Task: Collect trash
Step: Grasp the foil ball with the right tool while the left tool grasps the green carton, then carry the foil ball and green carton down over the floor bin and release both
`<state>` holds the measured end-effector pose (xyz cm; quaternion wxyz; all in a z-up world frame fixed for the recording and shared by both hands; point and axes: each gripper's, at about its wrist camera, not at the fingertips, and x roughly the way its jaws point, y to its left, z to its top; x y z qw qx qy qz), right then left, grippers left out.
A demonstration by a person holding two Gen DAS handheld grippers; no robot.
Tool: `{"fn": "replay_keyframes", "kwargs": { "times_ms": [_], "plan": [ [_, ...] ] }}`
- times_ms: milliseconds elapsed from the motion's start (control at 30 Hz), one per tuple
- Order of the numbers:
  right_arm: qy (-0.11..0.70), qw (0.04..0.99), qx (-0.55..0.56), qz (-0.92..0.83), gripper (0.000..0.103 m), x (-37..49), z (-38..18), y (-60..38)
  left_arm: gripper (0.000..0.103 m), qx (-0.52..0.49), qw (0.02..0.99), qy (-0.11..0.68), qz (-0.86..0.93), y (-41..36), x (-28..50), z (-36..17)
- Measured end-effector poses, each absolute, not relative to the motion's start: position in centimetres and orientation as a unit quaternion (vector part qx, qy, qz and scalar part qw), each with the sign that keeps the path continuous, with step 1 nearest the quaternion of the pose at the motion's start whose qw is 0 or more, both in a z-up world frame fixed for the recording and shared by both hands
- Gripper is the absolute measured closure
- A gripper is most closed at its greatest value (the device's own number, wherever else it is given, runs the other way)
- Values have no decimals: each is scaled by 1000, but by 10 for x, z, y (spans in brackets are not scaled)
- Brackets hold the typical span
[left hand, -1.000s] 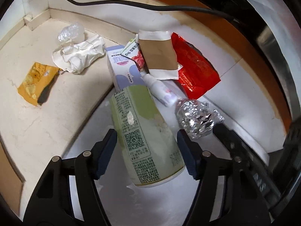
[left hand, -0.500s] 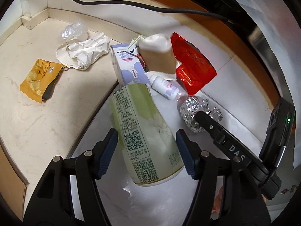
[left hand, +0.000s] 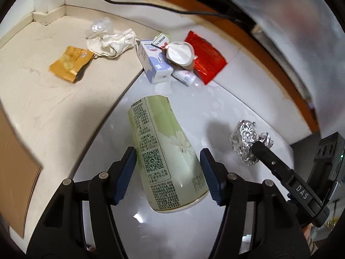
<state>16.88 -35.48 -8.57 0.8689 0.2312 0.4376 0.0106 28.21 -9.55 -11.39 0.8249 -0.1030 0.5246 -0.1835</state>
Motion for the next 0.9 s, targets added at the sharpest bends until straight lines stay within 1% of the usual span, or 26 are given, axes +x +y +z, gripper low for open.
{"fn": "replay_keyframes", "kwargs": {
  "times_ms": [300,533,733,900],
  "plan": [
    [427,887,161,73,46,74,-42,-305,46,-74,846,492,-193,-47,176,-75],
    [436,886,68,138,46,10,-19,-243,46,-7,870,463,-171,-20,95,-58],
    [427,880,-11,207,46,-33,-7,-188,45,19,873,464,-150,-7,41,-68],
    [431,861,-85,255,46,-69,-23,-145,45,44,871,473,-124,2,8,-92]
  ]
}}
